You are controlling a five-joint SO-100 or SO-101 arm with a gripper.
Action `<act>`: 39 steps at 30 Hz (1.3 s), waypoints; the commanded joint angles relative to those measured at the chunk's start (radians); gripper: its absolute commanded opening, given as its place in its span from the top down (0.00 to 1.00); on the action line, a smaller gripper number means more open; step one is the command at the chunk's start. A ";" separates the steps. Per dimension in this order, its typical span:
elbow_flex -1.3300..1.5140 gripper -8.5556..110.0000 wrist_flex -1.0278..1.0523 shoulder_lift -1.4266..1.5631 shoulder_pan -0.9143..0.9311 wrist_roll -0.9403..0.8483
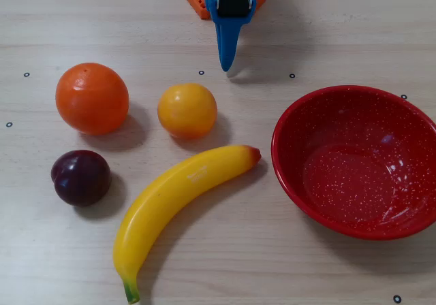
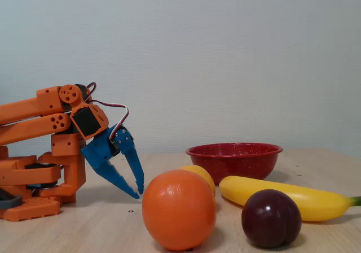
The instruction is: Put banana in the red bowl.
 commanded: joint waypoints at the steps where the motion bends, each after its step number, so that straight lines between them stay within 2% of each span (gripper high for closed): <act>1: -0.005 0.93 0.058 0.017 -0.023 -0.015; 31: -0.005 0.93 0.058 0.017 -0.046 -0.048; 39: -0.054 0.93 0.041 -0.021 -0.034 -0.114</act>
